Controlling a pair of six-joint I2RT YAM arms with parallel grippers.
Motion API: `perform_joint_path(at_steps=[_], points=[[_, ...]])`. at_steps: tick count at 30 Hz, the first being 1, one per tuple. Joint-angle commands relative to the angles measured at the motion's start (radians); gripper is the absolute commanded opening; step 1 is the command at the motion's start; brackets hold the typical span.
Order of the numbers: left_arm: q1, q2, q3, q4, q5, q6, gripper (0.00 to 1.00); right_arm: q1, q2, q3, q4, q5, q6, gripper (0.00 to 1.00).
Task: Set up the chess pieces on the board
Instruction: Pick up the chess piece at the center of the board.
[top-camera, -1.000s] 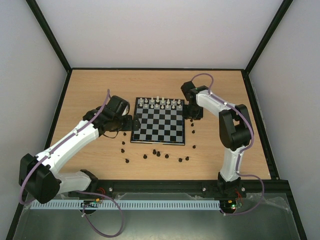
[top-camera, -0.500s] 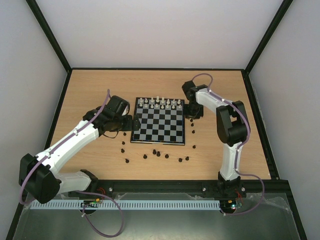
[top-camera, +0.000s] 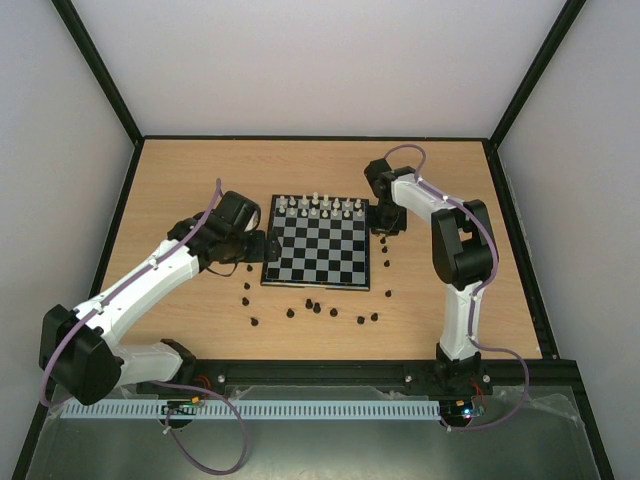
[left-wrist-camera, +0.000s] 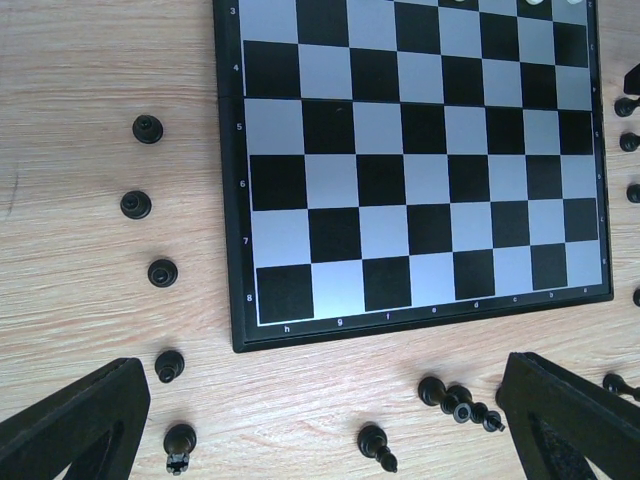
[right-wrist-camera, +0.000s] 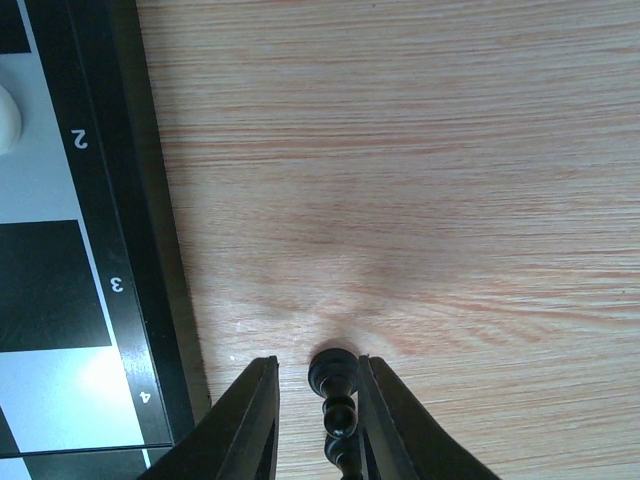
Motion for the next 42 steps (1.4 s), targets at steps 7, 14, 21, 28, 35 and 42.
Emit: perform_joint_path(at_steps=[7, 14, 21, 28, 35, 42], points=[[0.005, 0.016, 0.006, 0.013, 0.018, 0.000, 0.99, -0.005, -0.026, -0.011, -0.088, -0.008, -0.007, 0.24], [0.005, 0.013, -0.007, 0.022, 0.020, 0.001, 0.99, -0.005, -0.028, -0.013, -0.091, -0.020, -0.001, 0.23], [0.006, 0.015, -0.005, 0.026, 0.023, 0.001, 0.99, -0.005, -0.024, -0.013, -0.091, -0.025, 0.002, 0.15], [0.005, 0.015, -0.004, 0.028, 0.040, 0.004, 0.99, -0.005, -0.028, -0.024, -0.089, -0.029, 0.005, 0.12], [0.006, 0.014, 0.014, 0.005, 0.061, 0.032, 0.99, -0.005, -0.042, -0.045, -0.080, -0.032, 0.006, 0.12], [0.016, 0.011, 0.073, -0.051, 0.071, 0.081, 0.99, -0.005, -0.070, -0.038, -0.079, -0.026, 0.005, 0.07]])
